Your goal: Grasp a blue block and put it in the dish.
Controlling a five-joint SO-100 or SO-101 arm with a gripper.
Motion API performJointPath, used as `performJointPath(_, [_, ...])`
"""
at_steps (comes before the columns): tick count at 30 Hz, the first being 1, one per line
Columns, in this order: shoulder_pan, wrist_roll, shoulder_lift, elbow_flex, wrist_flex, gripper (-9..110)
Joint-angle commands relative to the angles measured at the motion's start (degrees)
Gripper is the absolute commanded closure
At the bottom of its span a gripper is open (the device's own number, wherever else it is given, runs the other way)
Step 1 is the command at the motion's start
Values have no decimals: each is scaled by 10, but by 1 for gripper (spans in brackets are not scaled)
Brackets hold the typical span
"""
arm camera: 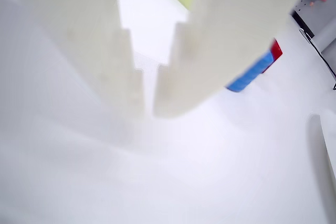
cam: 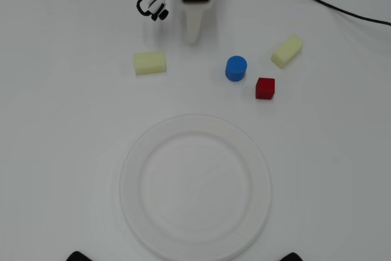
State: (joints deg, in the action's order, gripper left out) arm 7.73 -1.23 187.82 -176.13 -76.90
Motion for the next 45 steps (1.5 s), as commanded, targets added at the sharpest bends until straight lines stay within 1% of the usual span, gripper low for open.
performJointPath(1, [75,-19,101,-47,-40,101])
performJointPath(16, [65,-18,101,-46,-39,101])
performJointPath(22, [3,-44,72,29,-40,101])
performJointPath(27, [-1,-49,-69,134,-13,101])
performJointPath(32, [10,-38,-264,276,-4,101])
performJointPath(38, [75,-71,-504,443,-18,100])
performJointPath(45, [161,-15,-675,580,-18,79])
